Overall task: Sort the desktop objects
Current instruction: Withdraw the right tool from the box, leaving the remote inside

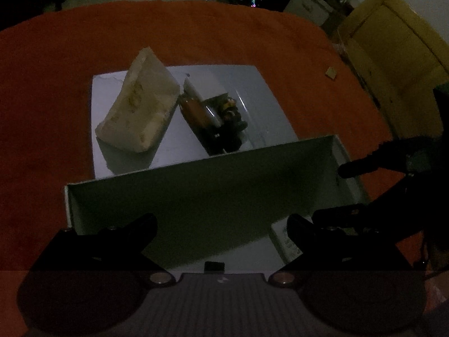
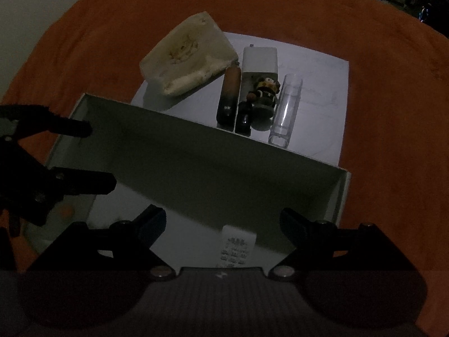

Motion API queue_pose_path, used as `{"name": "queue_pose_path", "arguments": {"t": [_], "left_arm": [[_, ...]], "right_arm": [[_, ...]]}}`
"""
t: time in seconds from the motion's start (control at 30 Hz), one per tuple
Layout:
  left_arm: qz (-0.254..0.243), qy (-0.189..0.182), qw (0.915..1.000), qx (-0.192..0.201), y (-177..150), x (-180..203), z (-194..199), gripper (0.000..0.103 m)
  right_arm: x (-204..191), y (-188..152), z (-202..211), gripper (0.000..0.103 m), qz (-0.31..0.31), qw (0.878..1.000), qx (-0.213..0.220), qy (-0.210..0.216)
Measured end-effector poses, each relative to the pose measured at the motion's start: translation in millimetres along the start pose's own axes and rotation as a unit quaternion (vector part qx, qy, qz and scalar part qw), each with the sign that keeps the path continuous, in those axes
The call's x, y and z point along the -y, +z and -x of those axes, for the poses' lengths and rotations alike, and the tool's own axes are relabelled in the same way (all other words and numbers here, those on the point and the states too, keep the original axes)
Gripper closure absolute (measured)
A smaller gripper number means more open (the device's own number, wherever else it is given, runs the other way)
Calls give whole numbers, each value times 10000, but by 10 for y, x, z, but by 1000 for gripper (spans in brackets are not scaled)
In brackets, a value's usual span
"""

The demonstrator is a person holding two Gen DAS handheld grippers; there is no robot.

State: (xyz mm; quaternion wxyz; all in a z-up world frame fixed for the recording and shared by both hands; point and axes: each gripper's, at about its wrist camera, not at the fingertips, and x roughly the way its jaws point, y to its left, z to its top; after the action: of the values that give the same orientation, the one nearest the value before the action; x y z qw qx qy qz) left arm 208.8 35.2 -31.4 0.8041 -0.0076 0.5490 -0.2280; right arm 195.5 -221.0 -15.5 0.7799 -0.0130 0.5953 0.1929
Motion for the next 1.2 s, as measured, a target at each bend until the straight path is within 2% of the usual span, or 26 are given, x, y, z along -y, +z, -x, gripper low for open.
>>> {"name": "queue_pose_path", "arguments": {"t": [0.53, 1.2], "left_arm": [[12, 9, 10000, 44, 23, -20, 33, 3], [19, -34, 10000, -81, -17, 7, -30, 3]], "right_arm": [[31, 29, 44, 12, 34, 10000, 50, 6], [-3, -24, -39, 12, 19, 10000, -78, 27]]}}
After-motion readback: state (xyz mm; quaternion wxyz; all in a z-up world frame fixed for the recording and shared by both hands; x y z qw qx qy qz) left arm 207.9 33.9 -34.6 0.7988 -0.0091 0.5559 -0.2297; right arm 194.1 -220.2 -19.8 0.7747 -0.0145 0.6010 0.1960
